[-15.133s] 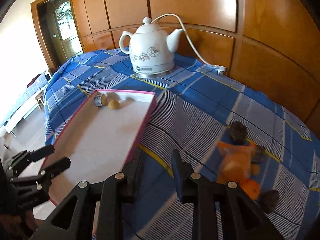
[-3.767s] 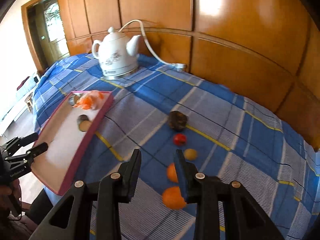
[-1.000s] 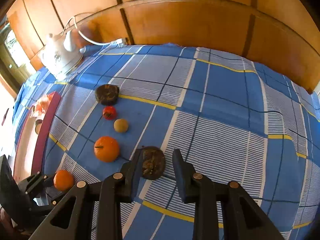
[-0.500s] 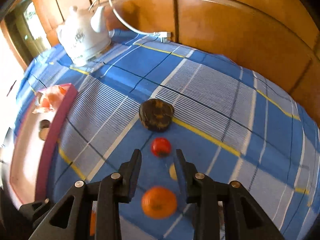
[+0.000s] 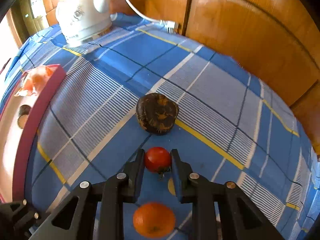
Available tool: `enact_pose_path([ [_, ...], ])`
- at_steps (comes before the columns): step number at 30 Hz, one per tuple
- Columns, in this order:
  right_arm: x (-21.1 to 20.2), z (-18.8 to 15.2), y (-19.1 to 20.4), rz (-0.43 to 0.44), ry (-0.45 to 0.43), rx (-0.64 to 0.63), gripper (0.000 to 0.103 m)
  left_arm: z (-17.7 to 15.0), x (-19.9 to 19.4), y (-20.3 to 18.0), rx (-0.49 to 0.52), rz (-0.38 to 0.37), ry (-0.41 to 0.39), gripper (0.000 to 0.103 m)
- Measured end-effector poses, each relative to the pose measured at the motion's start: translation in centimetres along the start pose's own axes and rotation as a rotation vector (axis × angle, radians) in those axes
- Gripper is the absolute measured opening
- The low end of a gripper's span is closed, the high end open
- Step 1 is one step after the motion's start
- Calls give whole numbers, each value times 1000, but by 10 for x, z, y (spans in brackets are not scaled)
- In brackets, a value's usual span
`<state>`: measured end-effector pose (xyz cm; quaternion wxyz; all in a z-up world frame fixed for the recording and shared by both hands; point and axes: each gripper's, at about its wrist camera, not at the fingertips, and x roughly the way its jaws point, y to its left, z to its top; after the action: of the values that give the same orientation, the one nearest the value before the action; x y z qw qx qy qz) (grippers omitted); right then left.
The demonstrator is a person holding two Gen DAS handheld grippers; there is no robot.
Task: Organize fruits
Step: 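Lift the orange with left tool while right tool grasps the red tomato, then lower the orange into the tray and open left tool while right tool holds tomato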
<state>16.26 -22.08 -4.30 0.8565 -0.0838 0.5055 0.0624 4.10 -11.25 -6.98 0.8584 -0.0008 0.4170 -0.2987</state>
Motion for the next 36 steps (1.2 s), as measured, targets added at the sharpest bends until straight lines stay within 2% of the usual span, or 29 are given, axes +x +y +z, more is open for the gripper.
enact_pose_path([
  [7,-61,-30,7,73,-78,-22,25,4,-1,-4,15,10,15,40],
  [10,-75,-51,9,87,-79,-23,25,9,-8,-4,11,22,19,40],
  [15,-73,-81,15,116,-27,-12,25,17,-39,3,-12,28,-37,40],
  [19,-61,-96,22,140,3,-17,25,23,-72,28,-87,58,-84,40],
  [22,-51,-98,24,138,22,-18,25,26,-97,60,-166,110,-116,40],
  [26,-48,-101,26,131,26,-26,25,30,-120,112,-245,238,-143,40],
  [32,-49,-101,25,128,15,-24,25,30,-118,183,-336,403,-90,40],
  [36,-49,-101,22,128,12,-19,25,33,-108,212,-360,461,-63,40],
])
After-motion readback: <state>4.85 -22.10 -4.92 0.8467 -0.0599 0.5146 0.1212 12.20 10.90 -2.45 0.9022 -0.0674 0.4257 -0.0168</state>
